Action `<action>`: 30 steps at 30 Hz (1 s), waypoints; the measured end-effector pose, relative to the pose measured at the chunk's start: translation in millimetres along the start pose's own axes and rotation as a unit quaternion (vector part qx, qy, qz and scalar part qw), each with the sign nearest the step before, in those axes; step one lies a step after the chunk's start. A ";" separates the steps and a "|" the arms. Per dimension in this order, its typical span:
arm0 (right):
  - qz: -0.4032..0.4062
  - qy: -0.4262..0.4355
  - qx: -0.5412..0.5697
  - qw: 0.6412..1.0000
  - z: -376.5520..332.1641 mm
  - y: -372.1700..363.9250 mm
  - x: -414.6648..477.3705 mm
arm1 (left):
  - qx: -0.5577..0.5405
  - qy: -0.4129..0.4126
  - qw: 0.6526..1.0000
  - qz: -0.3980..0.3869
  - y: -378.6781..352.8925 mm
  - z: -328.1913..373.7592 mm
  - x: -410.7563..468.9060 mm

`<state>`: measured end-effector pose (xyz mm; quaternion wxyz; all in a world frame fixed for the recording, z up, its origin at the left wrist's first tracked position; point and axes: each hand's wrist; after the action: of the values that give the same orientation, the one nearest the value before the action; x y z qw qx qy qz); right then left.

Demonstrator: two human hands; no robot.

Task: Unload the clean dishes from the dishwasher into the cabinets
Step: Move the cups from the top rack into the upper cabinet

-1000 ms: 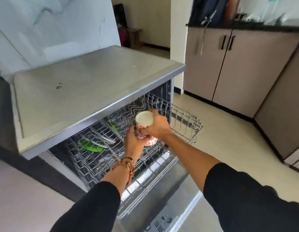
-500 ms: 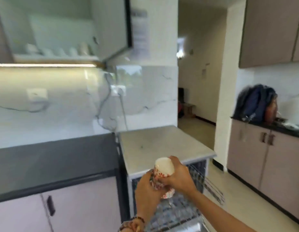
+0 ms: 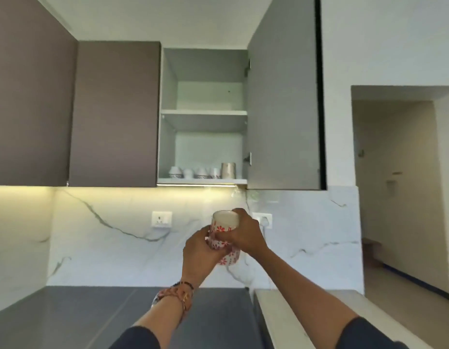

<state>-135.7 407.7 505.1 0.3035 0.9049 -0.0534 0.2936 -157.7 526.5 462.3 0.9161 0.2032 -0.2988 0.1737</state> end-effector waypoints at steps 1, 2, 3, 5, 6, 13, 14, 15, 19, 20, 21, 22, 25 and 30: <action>0.000 0.009 0.000 1.000 -11.1 -10.4 25.3 | 0.002 -0.006 1.000 0.008 10.5 -4.7 25.2; -0.001 0.017 -0.001 1.000 -19.7 -20.8 49.0 | 0.003 -0.012 1.000 0.016 19.2 -9.9 48.4; 0.001 0.028 0.002 1.000 -28.2 -30.6 73.9 | 0.002 -0.019 1.000 0.024 27.4 -15.4 73.5; 0.008 0.045 -0.003 0.999 -42.1 -44.5 120.5 | -0.002 -0.030 0.999 0.032 39.2 -24.1 120.0; 0.010 0.051 -0.012 0.999 -48.1 -51.1 142.9 | -0.002 -0.033 0.999 0.032 43.3 -28.5 142.9; 0.048 0.068 -0.031 0.996 -57.9 -77.7 280.6 | -0.020 -0.058 0.998 0.011 39.0 -54.2 287.6; 0.058 0.070 -0.036 0.995 -56.4 -80.3 299.9 | -0.027 -0.058 0.998 0.012 35.9 -57.6 307.2; 0.067 0.072 -0.041 0.994 -56.7 -81.3 315.7 | -0.032 -0.057 0.998 0.014 33.7 -58.7 324.0; 0.085 0.082 -0.062 0.991 -49.9 -97.5 390.5 | -0.038 -0.049 0.998 0.010 18.2 -70.7 388.9; 0.087 0.082 -0.067 0.991 -47.0 -103.5 407.0 | -0.034 -0.047 0.998 0.009 16.3 -75.1 403.6; 0.088 0.082 -0.075 0.990 -43.2 -110.8 424.3 | -0.028 -0.043 0.999 0.008 13.5 -81.4 420.2; 0.089 0.081 -0.086 0.989 -39.3 -117.4 440.1 | -0.020 -0.039 0.999 0.005 10.8 -87.7 435.7; 0.092 0.073 -0.105 0.988 -26.8 -136.3 481.1 | 0.000 -0.023 1.000 -0.004 5.4 -107.5 477.9; 0.081 0.049 -0.120 0.988 -8.3 -164.2 528.0 | 0.019 -0.020 1.000 0.013 -7.3 -138.5 523.8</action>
<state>339.3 588.5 723.1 0.3871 0.8394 -0.1461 0.3524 310.2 689.3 681.8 0.9037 0.2199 -0.3164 0.1869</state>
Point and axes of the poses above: each hand's wrist, its own x-axis towards the middle knuckle, its own y-axis out of the back of the hand, z = x × y, and after that the axes turned 3 degrees about -x, right-handed
